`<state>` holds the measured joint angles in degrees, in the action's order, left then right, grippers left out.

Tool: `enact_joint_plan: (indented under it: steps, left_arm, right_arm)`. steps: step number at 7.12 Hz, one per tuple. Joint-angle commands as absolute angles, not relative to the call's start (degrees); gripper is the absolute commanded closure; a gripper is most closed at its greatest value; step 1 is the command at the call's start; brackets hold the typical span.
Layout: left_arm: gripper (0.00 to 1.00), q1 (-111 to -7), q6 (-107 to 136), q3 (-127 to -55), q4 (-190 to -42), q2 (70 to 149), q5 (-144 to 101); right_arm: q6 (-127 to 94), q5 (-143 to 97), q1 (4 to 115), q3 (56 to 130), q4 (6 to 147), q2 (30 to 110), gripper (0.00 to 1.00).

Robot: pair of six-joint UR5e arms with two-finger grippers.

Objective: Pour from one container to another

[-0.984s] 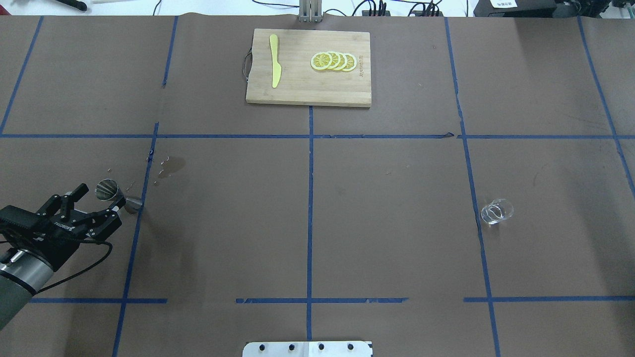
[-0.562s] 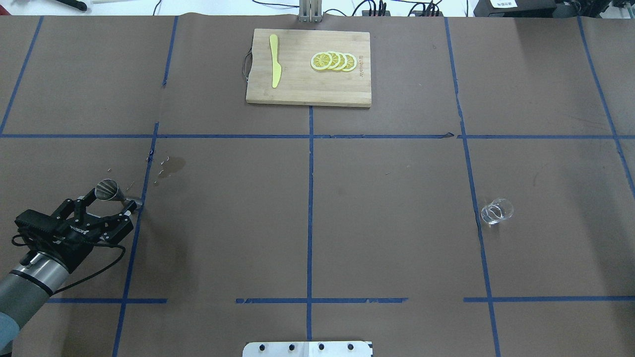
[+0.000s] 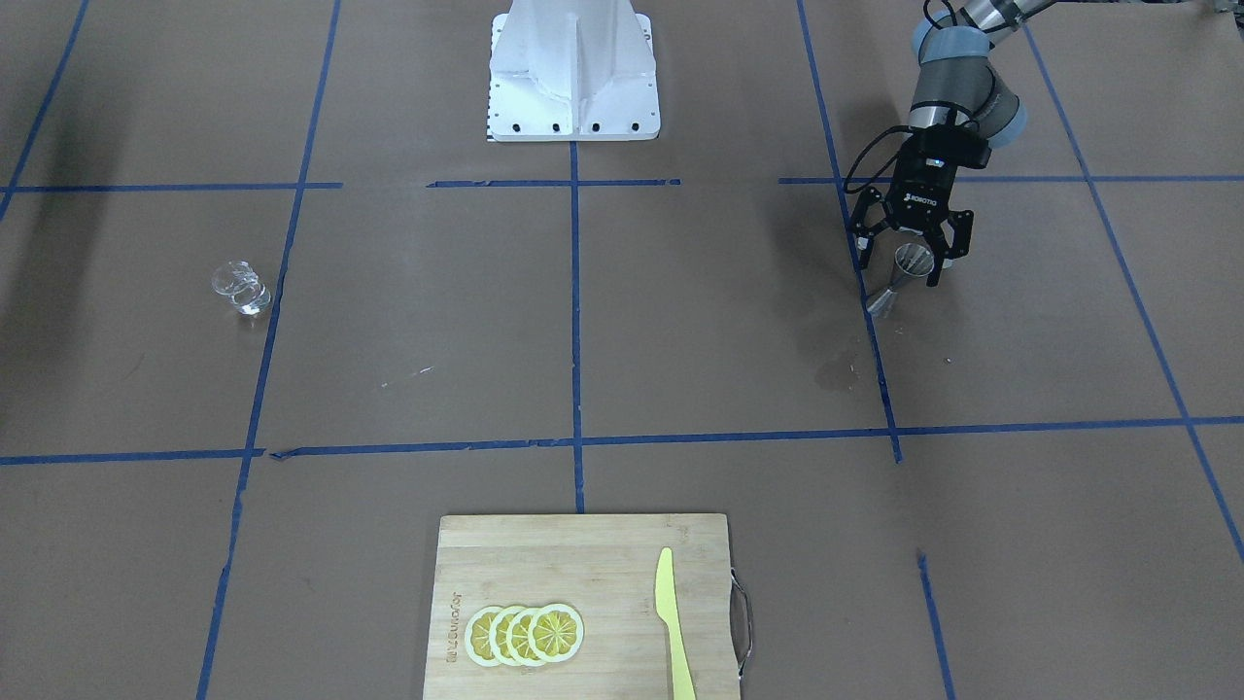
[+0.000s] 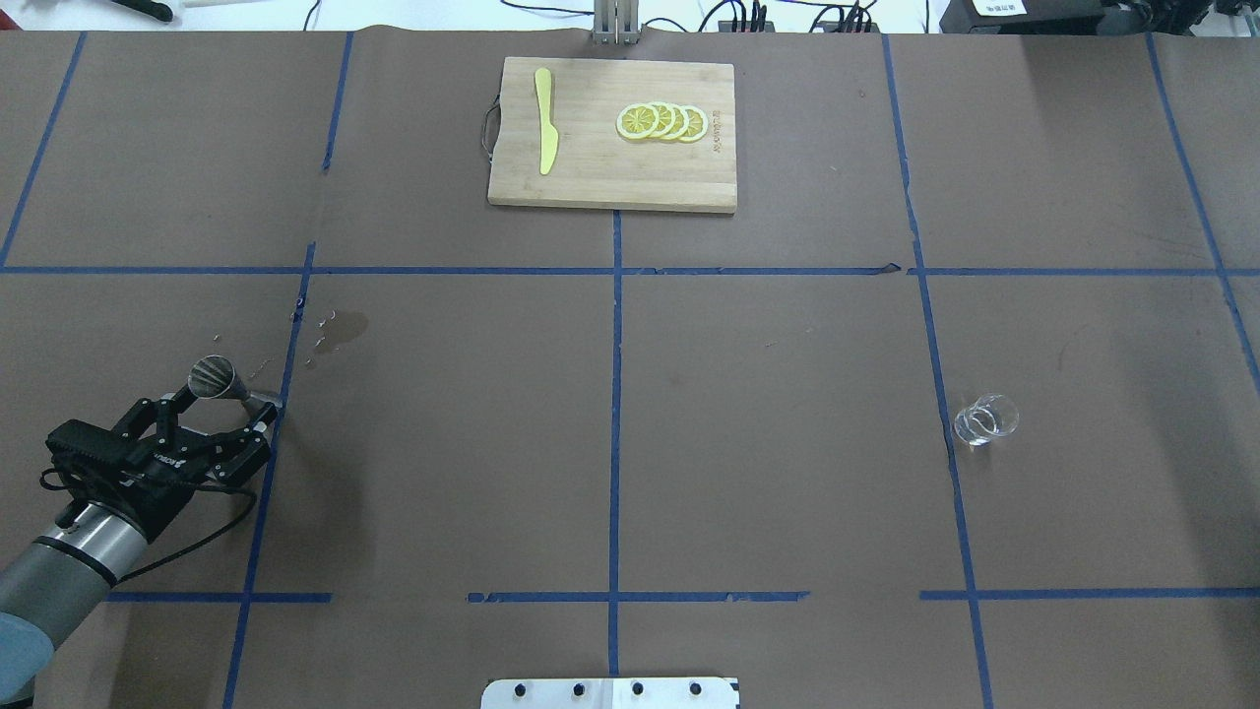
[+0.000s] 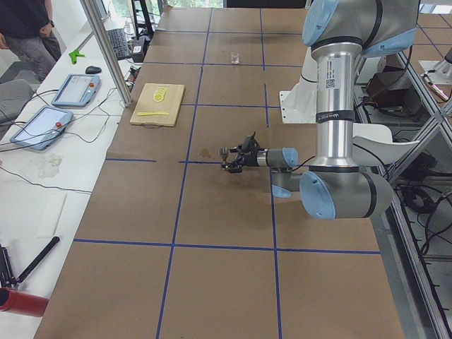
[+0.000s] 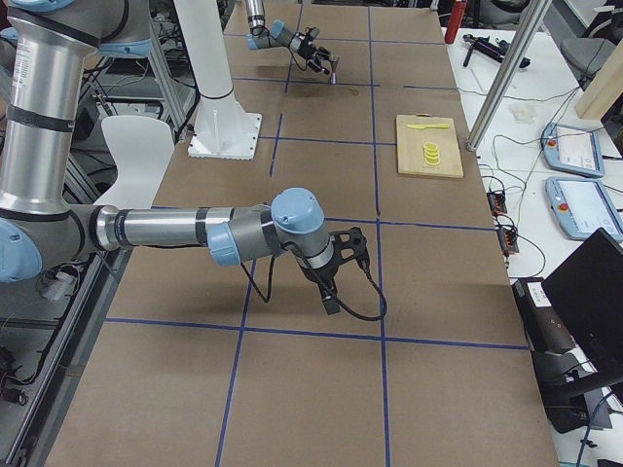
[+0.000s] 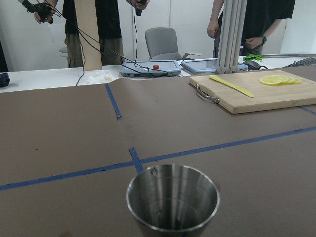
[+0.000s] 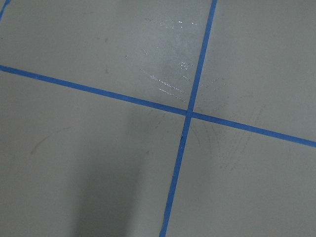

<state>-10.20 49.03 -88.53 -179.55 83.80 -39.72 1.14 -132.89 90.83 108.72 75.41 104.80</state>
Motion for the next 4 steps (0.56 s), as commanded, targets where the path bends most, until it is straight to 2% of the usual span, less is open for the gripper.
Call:
enact_joint_plan:
  steps: [1, 4]
  left_arm:
    - [0.01, -10.11, 48.96, -88.07, -179.38, 83.93, -39.81]
    - [0.01, -10.11, 48.60, -87.02, -179.30, 84.72, -40.25]
  right_arm:
    - [1.14, -132.89, 90.88, 108.72, 75.41, 104.77, 0.00]
    - [1.14, -132.89, 90.88, 108.72, 75.41, 104.68, 0.00]
